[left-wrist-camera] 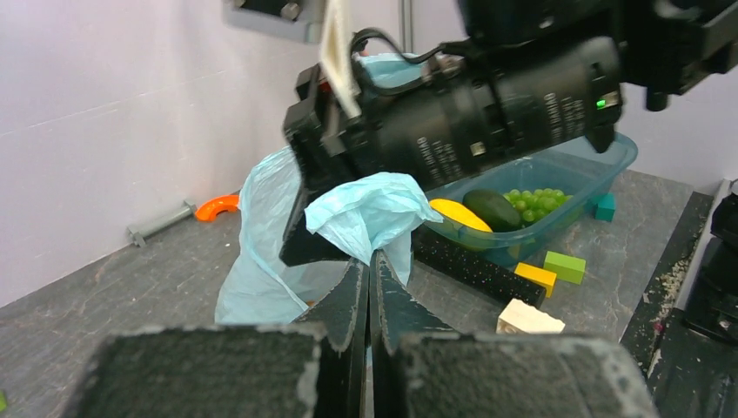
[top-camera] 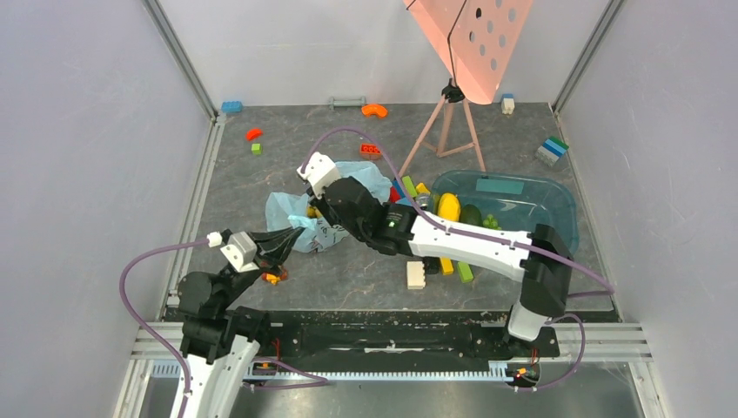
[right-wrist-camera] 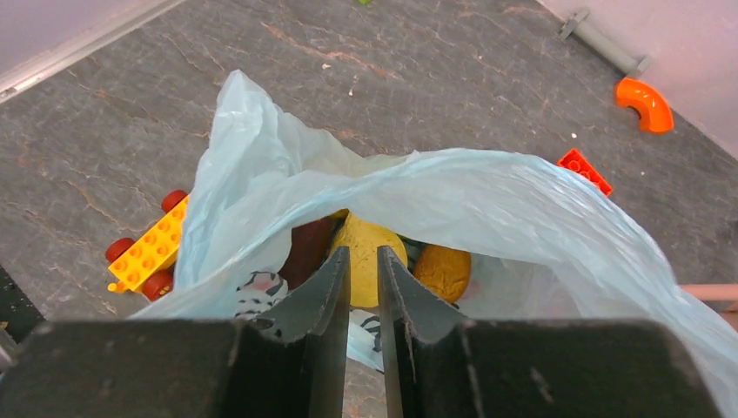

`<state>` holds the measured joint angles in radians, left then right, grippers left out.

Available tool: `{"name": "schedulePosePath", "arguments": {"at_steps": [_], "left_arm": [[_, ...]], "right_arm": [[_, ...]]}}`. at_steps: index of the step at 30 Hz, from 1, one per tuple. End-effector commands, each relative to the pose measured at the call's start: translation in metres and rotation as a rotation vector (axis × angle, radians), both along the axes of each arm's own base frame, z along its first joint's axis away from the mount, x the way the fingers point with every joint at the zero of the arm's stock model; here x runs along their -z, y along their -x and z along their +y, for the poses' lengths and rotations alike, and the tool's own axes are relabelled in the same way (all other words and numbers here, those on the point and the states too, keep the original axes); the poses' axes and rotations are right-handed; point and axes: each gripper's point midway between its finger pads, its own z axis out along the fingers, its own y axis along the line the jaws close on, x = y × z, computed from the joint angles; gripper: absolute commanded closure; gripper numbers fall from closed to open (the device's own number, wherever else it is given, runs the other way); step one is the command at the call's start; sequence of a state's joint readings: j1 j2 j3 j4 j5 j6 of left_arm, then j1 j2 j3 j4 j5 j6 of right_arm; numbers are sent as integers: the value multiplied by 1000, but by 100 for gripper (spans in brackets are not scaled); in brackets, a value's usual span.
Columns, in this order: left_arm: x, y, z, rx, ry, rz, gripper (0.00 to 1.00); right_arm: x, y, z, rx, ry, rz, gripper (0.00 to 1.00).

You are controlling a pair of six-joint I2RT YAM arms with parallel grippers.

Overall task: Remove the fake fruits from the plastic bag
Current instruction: Adjust the plastic bag at the center of the board, then take out the fake fruit from the plastic bag.

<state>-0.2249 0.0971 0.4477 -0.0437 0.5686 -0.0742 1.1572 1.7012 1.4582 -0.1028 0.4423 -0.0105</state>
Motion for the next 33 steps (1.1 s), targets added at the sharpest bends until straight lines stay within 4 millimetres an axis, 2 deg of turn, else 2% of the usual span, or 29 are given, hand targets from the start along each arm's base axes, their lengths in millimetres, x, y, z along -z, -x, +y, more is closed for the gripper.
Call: {"name": "schedulePosePath", "arguments": {"at_steps": [1, 11, 18, 24, 27, 29, 33], "left_arm": [[-15, 10, -1, 15, -23, -85, 98], [-8, 5, 5, -28, -39, -75, 98], [9, -1, 11, -72, -114, -68, 98], [10, -1, 14, -88, -134, -70, 98], [14, -3, 15, -95, -155, -61, 98], [15, -4, 16, -104, -167, -55, 98], [18, -6, 18, -119, -180, -47, 98]], "right_arm": [[7, -12, 9, 6, -12, 48, 80], [60, -37, 11, -10, -15, 174, 77], [96, -34, 35, -127, -8, 285, 64], [127, -40, 36, -94, 24, 327, 44], [139, -48, 27, -42, 43, 333, 34], [145, -52, 22, -13, 50, 338, 24], [160, -59, 13, 31, 81, 349, 13]]}}
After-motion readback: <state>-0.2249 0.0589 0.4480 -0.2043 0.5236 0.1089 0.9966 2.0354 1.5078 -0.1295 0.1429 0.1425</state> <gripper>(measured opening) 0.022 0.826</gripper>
